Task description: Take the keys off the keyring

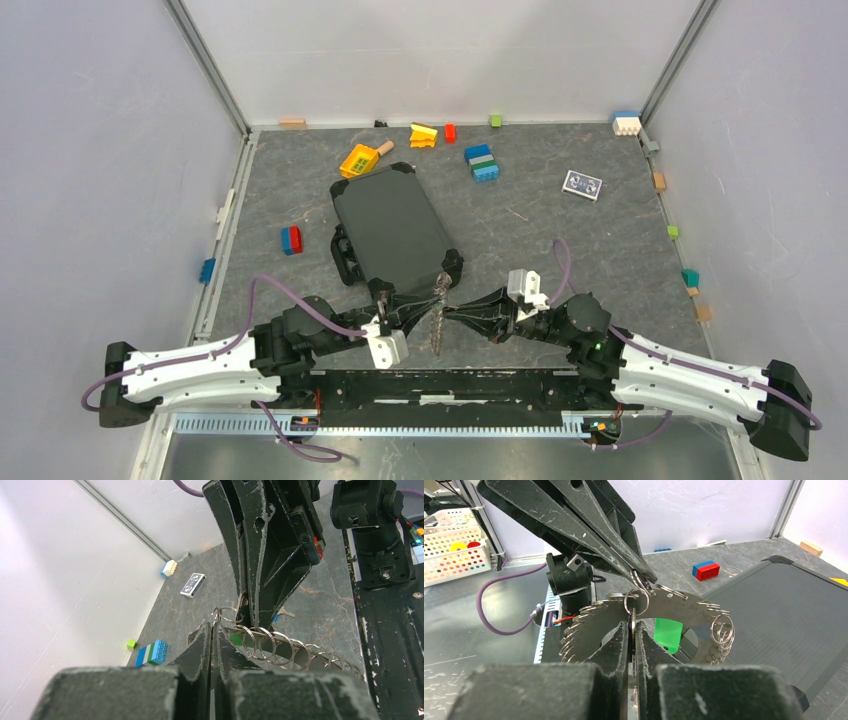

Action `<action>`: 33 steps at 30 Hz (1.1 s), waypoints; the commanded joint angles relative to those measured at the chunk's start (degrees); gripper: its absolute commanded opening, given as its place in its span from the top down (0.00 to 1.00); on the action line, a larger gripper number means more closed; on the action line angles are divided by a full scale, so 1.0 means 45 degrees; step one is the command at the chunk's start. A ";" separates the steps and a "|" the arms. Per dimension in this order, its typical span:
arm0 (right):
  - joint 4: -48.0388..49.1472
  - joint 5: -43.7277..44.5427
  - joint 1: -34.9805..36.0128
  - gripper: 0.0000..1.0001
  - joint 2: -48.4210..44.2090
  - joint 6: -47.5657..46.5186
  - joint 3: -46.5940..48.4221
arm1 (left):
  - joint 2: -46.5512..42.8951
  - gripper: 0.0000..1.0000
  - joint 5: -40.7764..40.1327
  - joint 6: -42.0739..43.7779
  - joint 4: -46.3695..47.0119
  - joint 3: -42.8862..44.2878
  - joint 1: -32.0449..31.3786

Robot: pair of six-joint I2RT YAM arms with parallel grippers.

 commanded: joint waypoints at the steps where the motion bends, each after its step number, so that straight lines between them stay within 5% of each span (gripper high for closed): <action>1: 0.0128 0.0093 0.0061 0.96 0.0036 -0.0197 -0.0073 | -0.0351 0.98 0.0171 -0.0451 0.1371 -0.0153 0.0011; 21: -0.0804 -0.0180 0.0065 1.00 0.1567 -0.0417 0.0900 | -0.0707 0.98 0.1471 -0.0337 0.2057 -0.0588 0.0016; 29: -0.2630 -0.0421 0.0066 0.60 0.0589 -0.2533 0.1645 | -0.0823 0.98 0.1245 -0.0348 0.2052 -0.0637 0.0019; 33: -0.2711 -0.0613 0.0064 0.55 -0.0580 -0.3811 0.1330 | -0.0936 0.98 0.1085 -0.0376 0.2023 -0.0685 0.0011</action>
